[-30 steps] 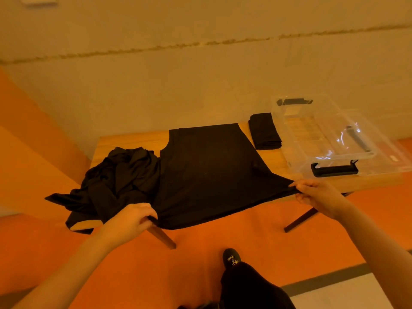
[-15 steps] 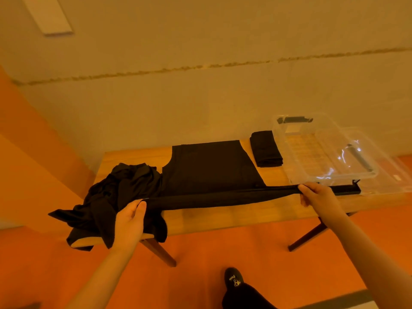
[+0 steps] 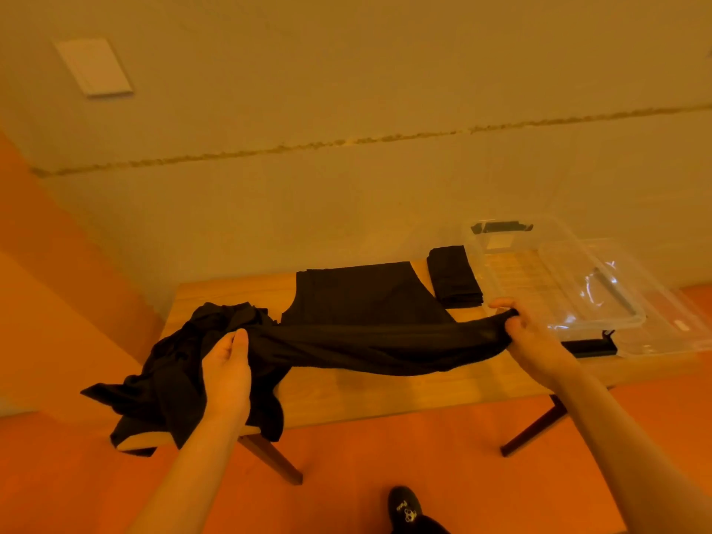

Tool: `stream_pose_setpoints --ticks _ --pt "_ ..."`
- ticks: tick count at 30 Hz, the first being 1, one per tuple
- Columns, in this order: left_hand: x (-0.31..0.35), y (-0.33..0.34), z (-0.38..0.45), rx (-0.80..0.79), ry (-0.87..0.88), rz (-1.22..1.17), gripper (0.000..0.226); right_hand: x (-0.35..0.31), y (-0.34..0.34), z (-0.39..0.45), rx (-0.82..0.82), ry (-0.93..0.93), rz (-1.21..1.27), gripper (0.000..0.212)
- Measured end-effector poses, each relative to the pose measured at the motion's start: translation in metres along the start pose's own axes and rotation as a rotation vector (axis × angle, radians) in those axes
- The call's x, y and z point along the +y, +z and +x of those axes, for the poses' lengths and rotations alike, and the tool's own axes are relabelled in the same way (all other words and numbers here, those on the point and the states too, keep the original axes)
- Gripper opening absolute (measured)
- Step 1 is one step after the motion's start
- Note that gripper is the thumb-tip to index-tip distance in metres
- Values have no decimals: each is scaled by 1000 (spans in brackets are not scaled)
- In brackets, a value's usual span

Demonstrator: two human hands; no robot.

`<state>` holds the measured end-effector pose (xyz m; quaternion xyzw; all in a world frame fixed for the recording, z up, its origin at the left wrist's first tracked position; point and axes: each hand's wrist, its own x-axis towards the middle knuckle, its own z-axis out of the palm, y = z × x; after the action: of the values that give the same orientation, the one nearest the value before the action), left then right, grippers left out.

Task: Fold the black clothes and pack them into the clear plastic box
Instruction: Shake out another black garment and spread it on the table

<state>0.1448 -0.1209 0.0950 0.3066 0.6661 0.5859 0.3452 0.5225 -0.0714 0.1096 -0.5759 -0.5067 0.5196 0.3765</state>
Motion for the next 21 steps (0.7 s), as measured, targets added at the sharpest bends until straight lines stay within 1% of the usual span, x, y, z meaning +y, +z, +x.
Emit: stream_pose_setpoints --ticks 2,3,5,7,9,10,12,15,17,19,21 --pt "3 -4 6 13 -16 -27 41 -3 -9 -2 -208 72 -92 44" --pt "5 -6 10 13 -17 -34 39 -6 -12 -3 -267 84 -174 51" --pt "8 -7 17 7 -21 -26 36 -11 -13 -4 -300 77 -352 48" --pt "10 -7 23 -9 -30 -12 33 -14 -14 -3 -269 67 -400 33" --pt "12 -5 26 -24 -41 -6 32 -16 -15 0 -173 36 -369 15" --pt "12 -4 26 -31 -40 -4 31 -17 -15 1 -128 18 -328 15" --pt "11 -5 23 -46 -21 25 31 -17 -14 3 -59 -10 -232 23" --pt "5 -10 15 -77 17 120 33 -14 -11 4 45 -53 -261 26" --pt "1 -14 9 -83 23 155 30 -8 -12 5 103 -65 -266 28" --pt "-5 -21 2 -78 5 155 29 -4 -15 3 88 -39 -181 28" --pt "-11 -30 -5 -85 -25 143 32 -3 -20 -1 15 23 -123 30"
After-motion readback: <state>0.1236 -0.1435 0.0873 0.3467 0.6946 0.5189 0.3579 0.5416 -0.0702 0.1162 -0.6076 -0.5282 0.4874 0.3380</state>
